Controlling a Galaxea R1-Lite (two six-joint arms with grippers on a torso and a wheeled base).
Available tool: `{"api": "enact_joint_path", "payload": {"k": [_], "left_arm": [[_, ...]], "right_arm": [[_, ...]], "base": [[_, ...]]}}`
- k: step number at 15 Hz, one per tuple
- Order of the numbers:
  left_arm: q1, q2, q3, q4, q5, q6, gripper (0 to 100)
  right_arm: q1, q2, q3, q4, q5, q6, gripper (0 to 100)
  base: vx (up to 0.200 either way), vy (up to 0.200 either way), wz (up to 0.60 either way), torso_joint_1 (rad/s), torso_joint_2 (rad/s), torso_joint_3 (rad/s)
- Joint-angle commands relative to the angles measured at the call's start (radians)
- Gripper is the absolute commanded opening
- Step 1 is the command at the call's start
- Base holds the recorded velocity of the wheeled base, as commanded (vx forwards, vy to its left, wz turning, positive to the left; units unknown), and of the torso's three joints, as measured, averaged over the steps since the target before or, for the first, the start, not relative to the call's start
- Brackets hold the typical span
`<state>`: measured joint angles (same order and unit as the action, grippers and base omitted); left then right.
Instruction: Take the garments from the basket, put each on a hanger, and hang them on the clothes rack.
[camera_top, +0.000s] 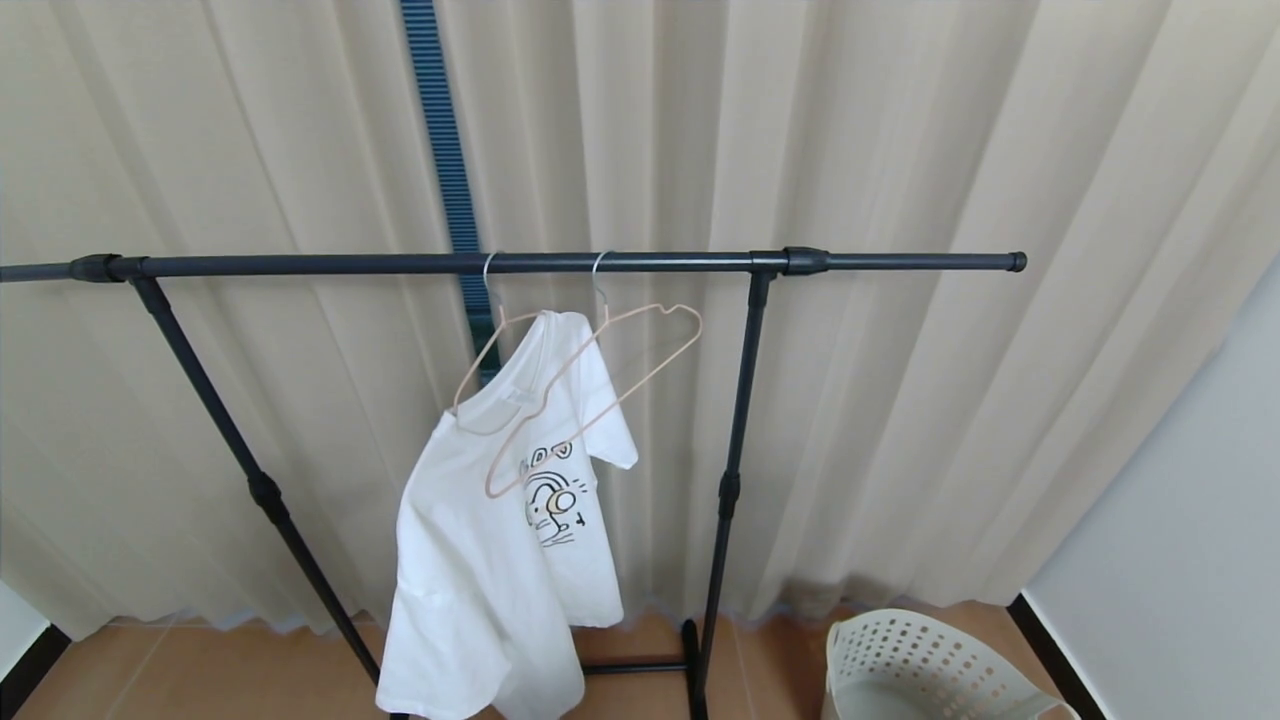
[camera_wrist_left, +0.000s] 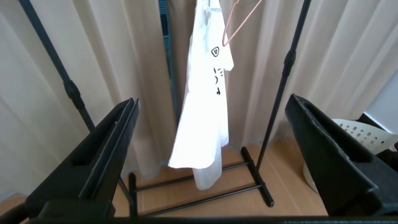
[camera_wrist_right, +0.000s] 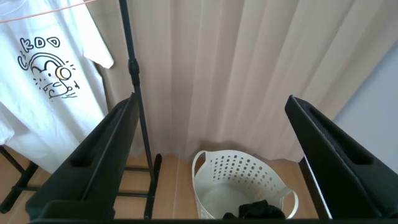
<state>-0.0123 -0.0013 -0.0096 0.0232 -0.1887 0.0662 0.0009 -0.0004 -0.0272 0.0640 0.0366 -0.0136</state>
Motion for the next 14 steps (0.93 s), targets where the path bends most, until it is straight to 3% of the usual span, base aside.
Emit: {"api": "enact_joint_path", "payload": {"k": [1,14], "left_arm": [[0.0,0.001,0.0,0.0,0.0,0.0,100],[0.0,0.001,0.0,0.0,0.008,-0.008,100]], "right_arm": [[0.001,0.0,0.001,0.0,0.0,0.0,100],[0.001,0.0,0.001,-0.003,-0.001,0.001,100]], "base": [[0.0,0.0,0.0,-0.139,0.33,0.168],[0.0,0.0,0.0,-0.156,0.36,0.205]]}}
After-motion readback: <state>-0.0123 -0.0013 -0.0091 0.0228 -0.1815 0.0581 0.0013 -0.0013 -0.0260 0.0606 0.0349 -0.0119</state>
